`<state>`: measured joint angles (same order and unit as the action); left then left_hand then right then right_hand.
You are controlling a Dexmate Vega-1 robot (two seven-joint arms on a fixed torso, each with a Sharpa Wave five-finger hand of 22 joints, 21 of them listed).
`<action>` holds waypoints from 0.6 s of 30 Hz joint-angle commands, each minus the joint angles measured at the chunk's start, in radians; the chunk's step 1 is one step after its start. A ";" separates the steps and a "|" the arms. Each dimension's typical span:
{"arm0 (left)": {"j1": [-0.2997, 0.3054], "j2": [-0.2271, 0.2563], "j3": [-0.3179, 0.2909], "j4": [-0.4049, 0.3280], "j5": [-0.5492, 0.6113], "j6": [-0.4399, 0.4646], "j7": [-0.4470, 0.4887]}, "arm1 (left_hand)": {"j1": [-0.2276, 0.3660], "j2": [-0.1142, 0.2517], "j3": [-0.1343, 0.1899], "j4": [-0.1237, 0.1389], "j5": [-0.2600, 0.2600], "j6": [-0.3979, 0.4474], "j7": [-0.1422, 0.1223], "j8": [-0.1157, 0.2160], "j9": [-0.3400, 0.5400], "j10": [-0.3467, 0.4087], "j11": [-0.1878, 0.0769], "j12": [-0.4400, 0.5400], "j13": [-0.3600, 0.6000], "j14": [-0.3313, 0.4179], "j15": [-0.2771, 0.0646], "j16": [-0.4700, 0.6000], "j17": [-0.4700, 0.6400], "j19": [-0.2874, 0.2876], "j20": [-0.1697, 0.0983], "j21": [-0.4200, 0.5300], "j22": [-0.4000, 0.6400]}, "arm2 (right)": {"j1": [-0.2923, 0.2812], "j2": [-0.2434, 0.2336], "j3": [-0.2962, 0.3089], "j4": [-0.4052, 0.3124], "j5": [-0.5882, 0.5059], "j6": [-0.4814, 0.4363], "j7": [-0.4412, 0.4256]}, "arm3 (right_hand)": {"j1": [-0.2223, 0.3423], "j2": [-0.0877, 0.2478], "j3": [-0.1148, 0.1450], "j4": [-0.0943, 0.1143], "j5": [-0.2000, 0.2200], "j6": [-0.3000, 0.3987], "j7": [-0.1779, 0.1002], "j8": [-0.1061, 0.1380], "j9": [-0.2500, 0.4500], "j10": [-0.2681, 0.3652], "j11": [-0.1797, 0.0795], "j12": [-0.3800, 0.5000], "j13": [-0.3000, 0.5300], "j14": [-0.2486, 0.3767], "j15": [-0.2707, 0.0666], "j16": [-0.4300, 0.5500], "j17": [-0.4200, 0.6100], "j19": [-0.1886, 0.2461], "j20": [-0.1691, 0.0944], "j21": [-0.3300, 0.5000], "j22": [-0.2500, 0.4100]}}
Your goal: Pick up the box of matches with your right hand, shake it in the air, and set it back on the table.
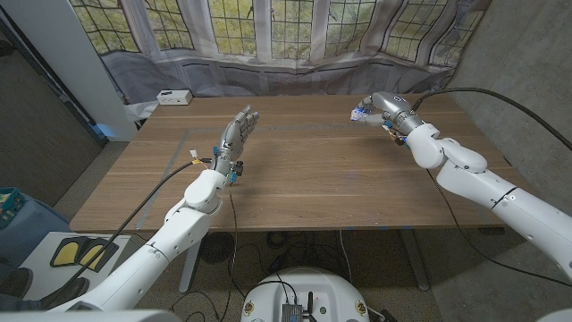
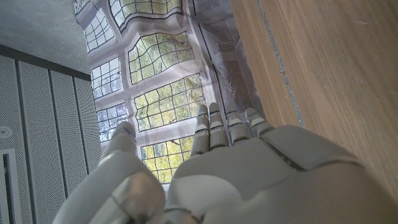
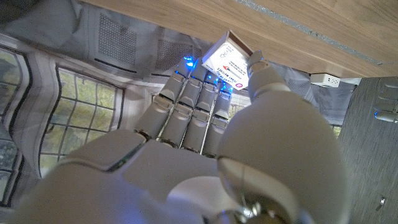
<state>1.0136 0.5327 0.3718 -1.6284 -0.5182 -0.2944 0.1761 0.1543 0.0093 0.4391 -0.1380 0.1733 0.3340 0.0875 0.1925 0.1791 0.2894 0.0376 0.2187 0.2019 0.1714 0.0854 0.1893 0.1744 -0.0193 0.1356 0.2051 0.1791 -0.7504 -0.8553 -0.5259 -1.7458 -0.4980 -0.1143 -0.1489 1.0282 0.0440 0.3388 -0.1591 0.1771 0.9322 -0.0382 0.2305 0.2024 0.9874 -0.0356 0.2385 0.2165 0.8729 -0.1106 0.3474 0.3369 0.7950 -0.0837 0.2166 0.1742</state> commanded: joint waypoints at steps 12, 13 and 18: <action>-0.002 -0.007 0.000 0.012 -0.006 -0.003 0.000 | 0.007 0.009 0.011 -0.001 0.000 0.007 -0.005 0.000 0.005 0.002 -0.006 -0.001 0.003 0.004 0.002 0.000 0.006 -0.005 0.011 -0.004 0.005 | 0.104 0.020 -0.104 0.114 -0.009 -0.058 0.082 | 0.088 0.099 0.001 0.007 0.006 0.017 -0.027 0.000 0.004 -0.010 0.002 -0.006 0.006 -0.014 -0.048 -0.005 0.006 -0.012 0.002 -0.003 0.004; -0.001 -0.007 0.000 0.012 -0.006 -0.004 0.000 | 0.007 0.009 0.011 -0.001 0.000 0.008 -0.005 0.000 0.005 0.001 -0.006 -0.001 0.003 0.004 0.001 0.000 0.006 -0.005 0.011 -0.004 0.005 | 0.107 0.020 -0.107 0.116 -0.010 -0.062 0.086 | 0.087 0.100 0.001 0.008 0.006 0.017 -0.027 0.000 0.004 -0.009 0.001 -0.006 0.006 -0.014 -0.048 -0.006 0.006 -0.012 0.001 -0.003 0.004; 0.001 -0.004 -0.001 0.008 -0.005 -0.001 0.001 | 0.007 0.010 0.011 -0.001 0.000 0.007 -0.004 -0.001 0.005 -0.001 -0.005 -0.001 0.003 0.004 0.002 0.000 0.006 -0.005 0.012 -0.004 0.005 | 0.122 0.023 -0.125 0.131 -0.008 -0.071 0.111 | 0.088 0.100 0.001 0.007 0.006 0.016 -0.028 -0.001 0.004 -0.010 -0.002 -0.006 0.006 -0.015 -0.049 -0.007 0.006 -0.014 0.001 -0.004 0.004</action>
<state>1.0131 0.5280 0.3718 -1.6196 -0.5211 -0.2971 0.1766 0.1543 0.0093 0.4434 -0.1422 0.1733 0.3339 0.0875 0.1925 0.1791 0.2894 0.0376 0.2186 0.2019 0.1714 0.0854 0.1893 0.1744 -0.0238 0.1401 0.2051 0.1791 -0.6678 -0.8399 -0.6081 -1.6546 -0.5036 -0.1636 -0.0842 1.0410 0.0571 0.3397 -0.1581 0.1778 0.9268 -0.0436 0.2231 0.2019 0.9764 -0.0357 0.2319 0.2220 0.8638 -0.1092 0.3451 0.3414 0.7838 -0.0840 0.2166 0.1742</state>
